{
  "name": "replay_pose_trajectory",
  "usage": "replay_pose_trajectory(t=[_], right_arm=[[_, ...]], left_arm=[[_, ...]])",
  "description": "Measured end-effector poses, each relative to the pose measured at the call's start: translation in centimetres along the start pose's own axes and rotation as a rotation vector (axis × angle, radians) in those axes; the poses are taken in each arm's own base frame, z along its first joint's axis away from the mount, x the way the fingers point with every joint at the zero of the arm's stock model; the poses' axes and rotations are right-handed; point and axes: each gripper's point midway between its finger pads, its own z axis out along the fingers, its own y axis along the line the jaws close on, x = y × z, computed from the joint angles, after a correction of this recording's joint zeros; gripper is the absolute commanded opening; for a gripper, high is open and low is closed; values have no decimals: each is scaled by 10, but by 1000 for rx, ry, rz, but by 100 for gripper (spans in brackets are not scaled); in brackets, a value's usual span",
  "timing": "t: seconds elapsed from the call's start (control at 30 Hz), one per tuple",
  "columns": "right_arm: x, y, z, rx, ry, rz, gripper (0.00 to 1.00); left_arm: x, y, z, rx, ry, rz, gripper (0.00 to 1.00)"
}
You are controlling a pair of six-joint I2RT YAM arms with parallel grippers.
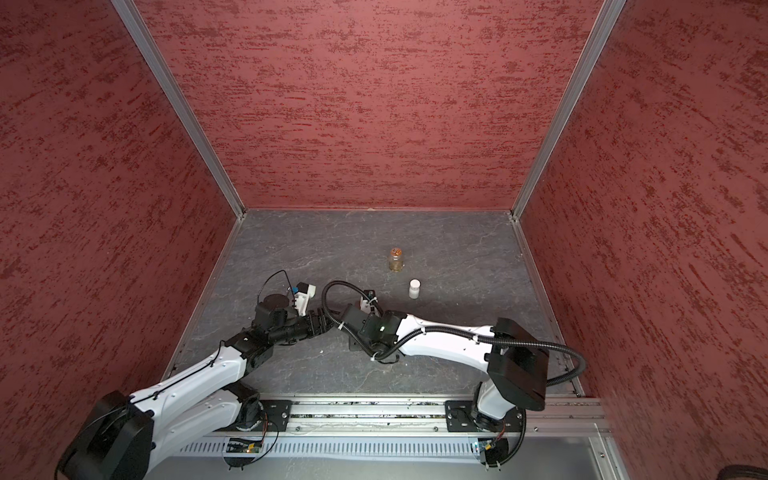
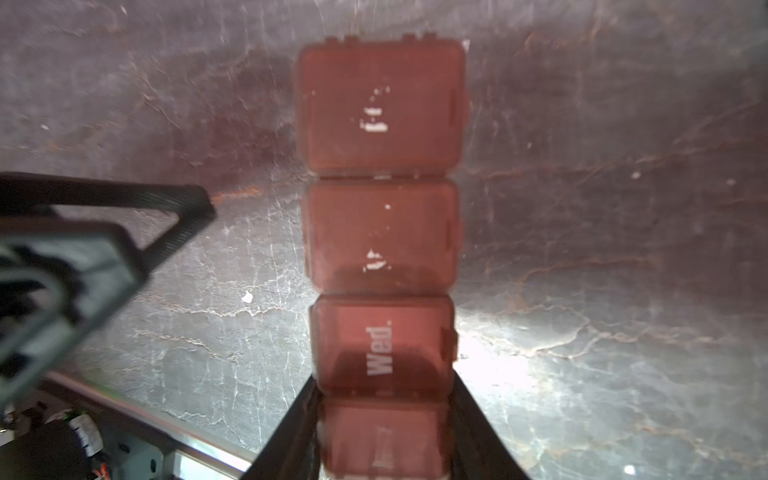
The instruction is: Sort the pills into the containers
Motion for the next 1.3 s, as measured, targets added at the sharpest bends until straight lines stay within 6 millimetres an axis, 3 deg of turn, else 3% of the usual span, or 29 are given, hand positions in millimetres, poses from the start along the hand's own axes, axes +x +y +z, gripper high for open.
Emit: replay_pose_trajectory(t=[0.23,0.7,1.3], right_arm=[[-11,-14,-12,-45,-47,-1,38],[-18,-16,-20,-93,-68,-10,39],[-19,-16,-20,-96,-67,-17,40]], left_arm=[[-6,-29,20,92,29,53,77],[-8,-54,54,192,66,69,73],[-2,-57,69,212,101,56,45]])
